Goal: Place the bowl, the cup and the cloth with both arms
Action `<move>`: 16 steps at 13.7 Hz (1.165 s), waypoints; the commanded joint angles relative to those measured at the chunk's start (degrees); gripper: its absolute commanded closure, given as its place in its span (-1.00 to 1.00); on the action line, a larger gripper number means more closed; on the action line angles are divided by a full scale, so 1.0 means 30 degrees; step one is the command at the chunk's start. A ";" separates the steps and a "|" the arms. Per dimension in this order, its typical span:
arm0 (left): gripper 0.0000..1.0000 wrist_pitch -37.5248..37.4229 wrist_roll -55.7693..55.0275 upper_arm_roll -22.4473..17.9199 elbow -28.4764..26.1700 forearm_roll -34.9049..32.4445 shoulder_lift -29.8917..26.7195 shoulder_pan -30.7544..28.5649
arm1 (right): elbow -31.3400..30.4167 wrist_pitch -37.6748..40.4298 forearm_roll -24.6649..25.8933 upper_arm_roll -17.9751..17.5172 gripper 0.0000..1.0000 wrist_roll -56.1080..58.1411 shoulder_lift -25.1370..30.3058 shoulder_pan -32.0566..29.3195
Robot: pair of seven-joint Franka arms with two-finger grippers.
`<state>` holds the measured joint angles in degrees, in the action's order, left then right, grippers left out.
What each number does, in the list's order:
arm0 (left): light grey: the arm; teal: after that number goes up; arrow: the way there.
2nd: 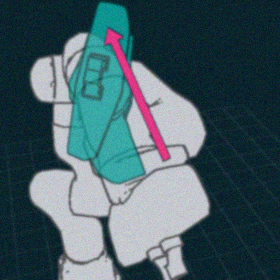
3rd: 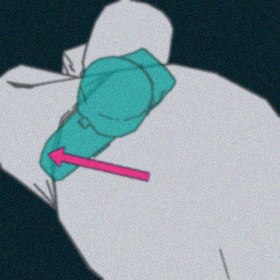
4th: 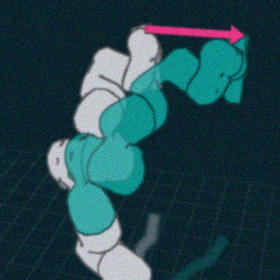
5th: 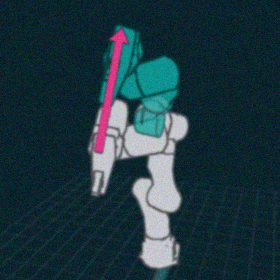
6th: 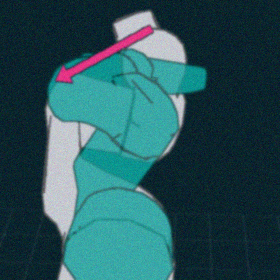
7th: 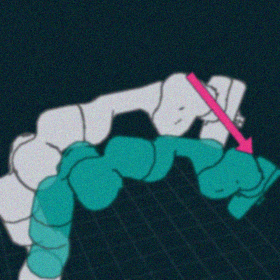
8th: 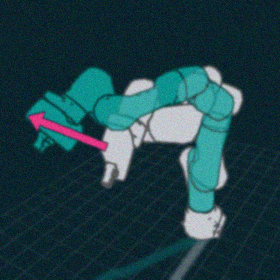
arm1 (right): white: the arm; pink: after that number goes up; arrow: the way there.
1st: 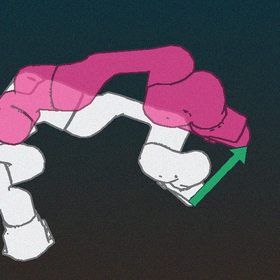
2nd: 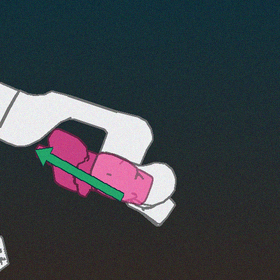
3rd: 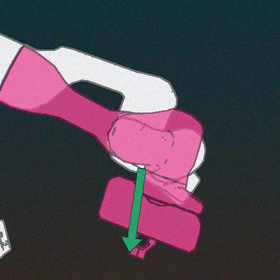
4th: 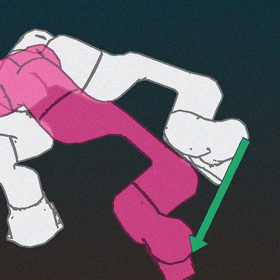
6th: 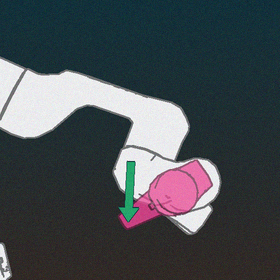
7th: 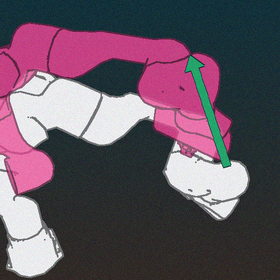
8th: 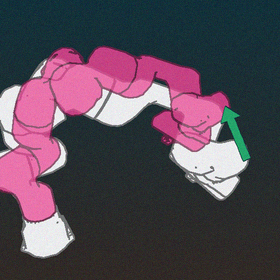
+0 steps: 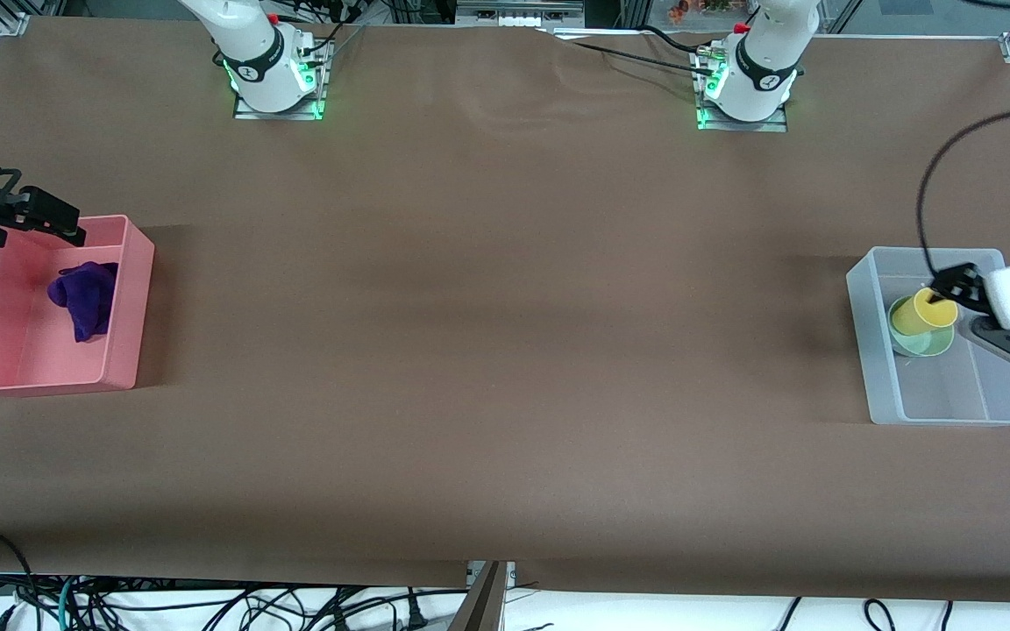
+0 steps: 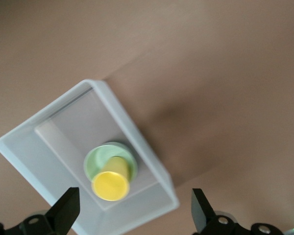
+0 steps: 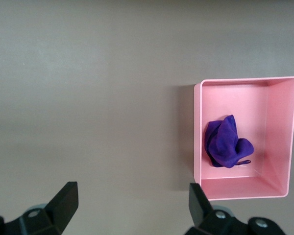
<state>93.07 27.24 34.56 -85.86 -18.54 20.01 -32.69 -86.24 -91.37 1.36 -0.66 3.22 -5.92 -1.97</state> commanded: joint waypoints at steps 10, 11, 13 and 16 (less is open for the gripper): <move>-1.00 -0.3484 -0.4011 0.0950 0.3197 0.4154 -0.2501 0.1801 | 0.0974 0.0193 -0.0074 -0.0102 -0.99 0.0127 -0.0518 0.0012; -1.00 -0.3280 -0.4505 -0.0664 0.2206 0.5027 -0.3408 0.2887 | 0.0974 0.0193 -0.0073 -0.0102 -0.99 0.0127 -0.0518 0.0012; -1.00 -0.1853 -0.5852 -0.5138 -0.0717 0.6845 -0.5282 0.5899 | 0.0974 0.0193 -0.0073 -0.0102 -0.99 0.0098 -0.0547 0.0012; -1.00 0.0907 -0.5974 -0.8791 -0.4390 0.7058 -0.7018 0.9045 | 0.0974 0.0193 -0.0073 -0.0102 -0.99 0.0098 -0.0547 0.0012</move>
<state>91.13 10.39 13.19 -89.78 1.12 4.89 -9.58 -84.84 -91.37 1.36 -0.76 3.22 -6.95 -1.84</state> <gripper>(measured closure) 0.000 0.000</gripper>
